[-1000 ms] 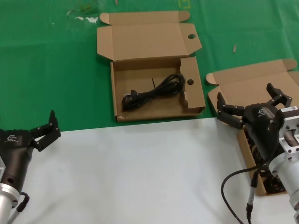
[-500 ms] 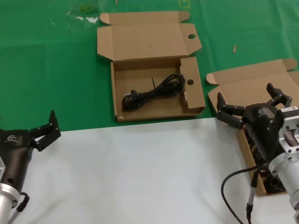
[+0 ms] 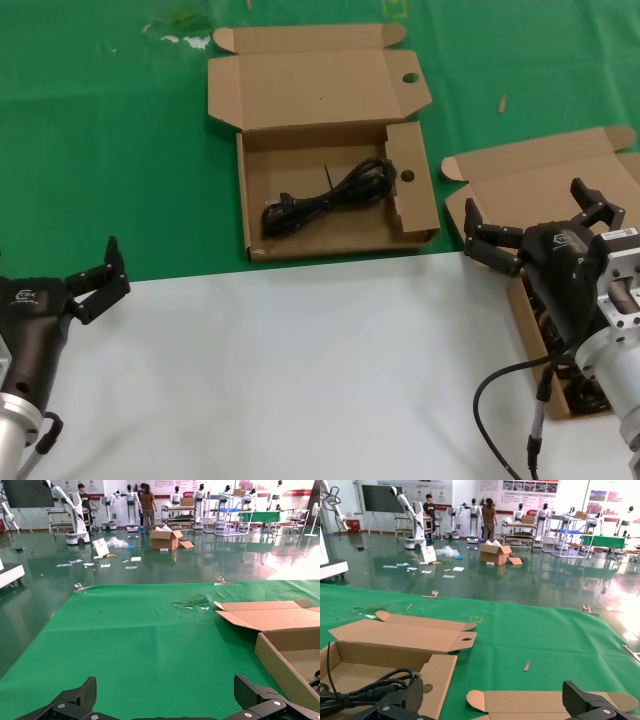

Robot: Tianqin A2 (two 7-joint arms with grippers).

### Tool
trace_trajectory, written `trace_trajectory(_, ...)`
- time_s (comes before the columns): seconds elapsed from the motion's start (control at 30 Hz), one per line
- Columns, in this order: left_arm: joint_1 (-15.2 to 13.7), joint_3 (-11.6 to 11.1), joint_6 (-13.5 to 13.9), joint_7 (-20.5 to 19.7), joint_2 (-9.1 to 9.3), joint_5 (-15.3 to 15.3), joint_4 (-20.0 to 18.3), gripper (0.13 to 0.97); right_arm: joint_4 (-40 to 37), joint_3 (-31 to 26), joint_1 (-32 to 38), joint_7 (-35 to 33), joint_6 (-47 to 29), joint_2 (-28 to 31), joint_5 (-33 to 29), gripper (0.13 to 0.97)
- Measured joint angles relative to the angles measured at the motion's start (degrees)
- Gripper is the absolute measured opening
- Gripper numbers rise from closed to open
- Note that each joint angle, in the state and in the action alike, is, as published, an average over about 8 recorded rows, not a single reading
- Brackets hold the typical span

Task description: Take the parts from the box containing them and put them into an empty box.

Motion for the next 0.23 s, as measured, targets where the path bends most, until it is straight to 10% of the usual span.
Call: trace_trajectory(0.23, 0.0, 0.0, 0.0, 0.0, 0.0, 0.0, 0.0, 0.966, 0.0, 0.0, 0.0, 0.0, 0.0, 0.0, 0.0, 0.966)
